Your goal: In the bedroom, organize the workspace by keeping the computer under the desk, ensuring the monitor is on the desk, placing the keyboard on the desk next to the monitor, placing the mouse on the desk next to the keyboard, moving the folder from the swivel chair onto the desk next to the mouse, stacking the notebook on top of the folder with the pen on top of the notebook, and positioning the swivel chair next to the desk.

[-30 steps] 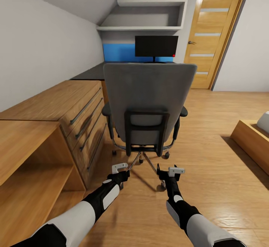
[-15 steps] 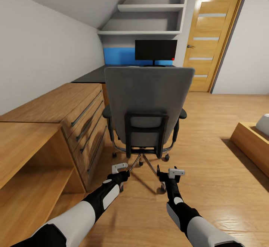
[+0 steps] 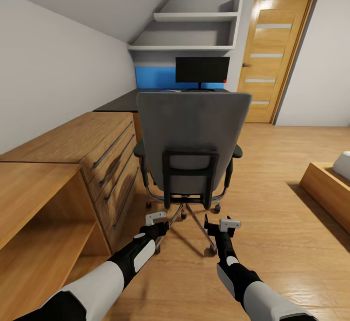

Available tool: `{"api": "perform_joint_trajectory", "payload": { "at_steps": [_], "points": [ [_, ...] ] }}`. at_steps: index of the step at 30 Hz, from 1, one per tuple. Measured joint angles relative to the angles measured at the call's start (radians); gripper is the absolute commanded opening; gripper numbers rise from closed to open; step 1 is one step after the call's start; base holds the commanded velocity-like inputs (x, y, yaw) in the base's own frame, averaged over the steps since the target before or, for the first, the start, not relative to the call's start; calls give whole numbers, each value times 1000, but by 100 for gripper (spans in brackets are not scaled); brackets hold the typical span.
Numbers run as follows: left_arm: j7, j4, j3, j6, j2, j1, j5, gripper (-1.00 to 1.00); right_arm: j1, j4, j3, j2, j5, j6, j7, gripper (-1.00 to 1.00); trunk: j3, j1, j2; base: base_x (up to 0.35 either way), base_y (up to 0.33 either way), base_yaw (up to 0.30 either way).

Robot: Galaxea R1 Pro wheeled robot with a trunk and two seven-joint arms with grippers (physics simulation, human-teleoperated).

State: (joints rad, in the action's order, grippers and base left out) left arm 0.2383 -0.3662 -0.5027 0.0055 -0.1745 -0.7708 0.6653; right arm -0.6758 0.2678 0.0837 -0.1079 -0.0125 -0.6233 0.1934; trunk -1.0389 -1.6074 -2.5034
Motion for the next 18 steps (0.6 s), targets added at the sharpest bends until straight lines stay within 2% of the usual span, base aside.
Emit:
{"api": "perform_joint_trajectory", "payload": {
  "at_steps": [18],
  "points": [
    [0, 0, 0, 0, 0, 0, 0, 100, 1, 0, 0, 0, 0, -1, 0, 100, 28, 0, 0, 0, 0, 0]
  ]
}}
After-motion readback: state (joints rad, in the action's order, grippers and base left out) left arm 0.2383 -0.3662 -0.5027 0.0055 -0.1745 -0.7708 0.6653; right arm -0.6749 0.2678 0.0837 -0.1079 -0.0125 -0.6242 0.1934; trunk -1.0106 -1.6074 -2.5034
